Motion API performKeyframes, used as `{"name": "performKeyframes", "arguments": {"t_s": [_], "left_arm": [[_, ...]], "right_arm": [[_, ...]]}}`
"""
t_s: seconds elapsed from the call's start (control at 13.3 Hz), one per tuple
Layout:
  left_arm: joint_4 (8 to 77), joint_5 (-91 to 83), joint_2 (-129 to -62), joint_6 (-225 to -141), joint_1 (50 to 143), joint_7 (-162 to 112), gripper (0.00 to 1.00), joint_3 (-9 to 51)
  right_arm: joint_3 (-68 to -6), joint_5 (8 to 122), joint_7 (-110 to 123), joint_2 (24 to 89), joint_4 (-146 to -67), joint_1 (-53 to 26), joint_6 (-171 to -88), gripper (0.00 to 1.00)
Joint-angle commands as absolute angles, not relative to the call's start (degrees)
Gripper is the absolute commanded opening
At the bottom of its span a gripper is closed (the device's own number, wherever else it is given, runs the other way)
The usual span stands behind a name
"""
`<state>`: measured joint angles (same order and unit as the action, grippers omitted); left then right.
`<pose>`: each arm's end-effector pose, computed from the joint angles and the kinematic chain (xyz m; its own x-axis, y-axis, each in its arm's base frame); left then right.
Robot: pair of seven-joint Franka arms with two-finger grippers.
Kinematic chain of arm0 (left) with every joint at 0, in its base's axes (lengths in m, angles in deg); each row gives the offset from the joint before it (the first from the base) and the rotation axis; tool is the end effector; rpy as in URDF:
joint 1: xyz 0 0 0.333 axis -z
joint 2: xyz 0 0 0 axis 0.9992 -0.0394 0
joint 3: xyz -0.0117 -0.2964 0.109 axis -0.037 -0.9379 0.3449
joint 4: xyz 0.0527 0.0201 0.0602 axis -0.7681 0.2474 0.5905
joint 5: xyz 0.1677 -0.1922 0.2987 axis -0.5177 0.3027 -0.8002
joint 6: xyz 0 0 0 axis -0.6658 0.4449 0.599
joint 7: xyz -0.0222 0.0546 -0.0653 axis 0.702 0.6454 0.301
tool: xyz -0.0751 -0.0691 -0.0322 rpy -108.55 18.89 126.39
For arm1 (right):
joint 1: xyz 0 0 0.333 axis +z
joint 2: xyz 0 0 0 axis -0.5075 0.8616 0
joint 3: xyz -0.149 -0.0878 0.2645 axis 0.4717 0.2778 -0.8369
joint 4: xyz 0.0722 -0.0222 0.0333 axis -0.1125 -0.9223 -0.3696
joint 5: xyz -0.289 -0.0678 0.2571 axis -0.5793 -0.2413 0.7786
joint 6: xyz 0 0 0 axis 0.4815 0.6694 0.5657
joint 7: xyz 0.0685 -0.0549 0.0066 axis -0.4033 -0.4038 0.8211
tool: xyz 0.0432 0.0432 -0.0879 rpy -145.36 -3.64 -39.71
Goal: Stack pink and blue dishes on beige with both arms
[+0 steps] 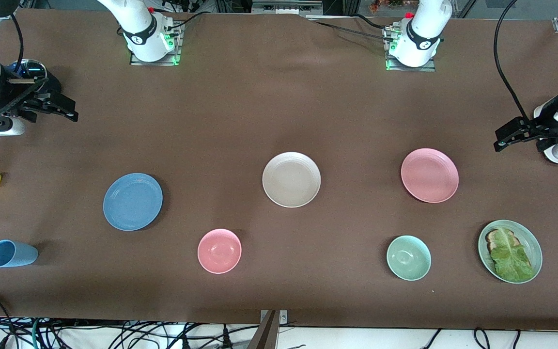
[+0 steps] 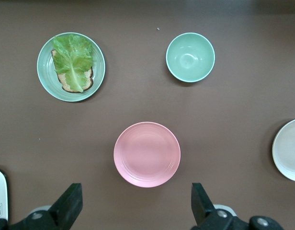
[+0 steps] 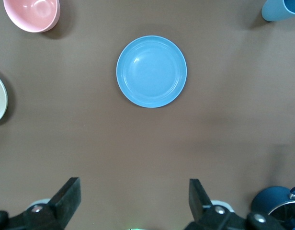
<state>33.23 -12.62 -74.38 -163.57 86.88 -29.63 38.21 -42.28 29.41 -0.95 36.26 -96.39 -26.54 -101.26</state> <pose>0.5899 0.0009 0.5870 0.9985 0.0301 0.0463 0.0299 -0.9995 0.0051 0.5635 0.0392 0.5981 0.9959 0.0287 -0.0853 0.0274 -0.9995 -0.0165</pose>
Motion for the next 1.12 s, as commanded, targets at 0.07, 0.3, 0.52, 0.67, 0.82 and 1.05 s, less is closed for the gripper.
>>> {"name": "performKeyframes", "arguments": {"t_s": [0.07, 0.3, 0.52, 0.67, 0.82, 1.05], "left_arm": [[33.8, -12.9, -74.4, -164.5, 86.8, -29.6, 1.0, 38.2], [33.8, -12.9, -74.4, -164.7, 86.8, -29.6, 1.0, 38.2], [33.8, -12.9, -74.5, -164.8, 86.8, -29.7, 1.0, 38.3], [33.8, -12.9, -74.7, -164.8, 86.8, -29.7, 1.0, 38.3], [33.5, -12.9, -75.0, -164.7, 86.8, -29.7, 1.0, 38.3], [33.5, -12.9, -75.1, -164.7, 86.8, -29.6, 1.0, 38.3]], "right_arm": [[-42.3, 29.4, -1.7, 35.4, -97.2, -26.6, -101.5, 1.0], [-42.4, 29.2, -1.7, 35.5, -96.9, -26.6, -101.8, 1.0], [-42.4, 29.4, -1.7, 35.4, -96.9, -26.5, -101.4, 1.0], [-42.4, 29.4, -1.7, 35.4, -97.0, -26.6, -101.3, 1.0], [-42.3, 29.5, -1.7, 35.6, -96.9, -26.6, -101.4, 1.0], [-42.2, 29.4, -1.7, 35.7, -97.0, -26.6, -101.5, 1.0]]}}
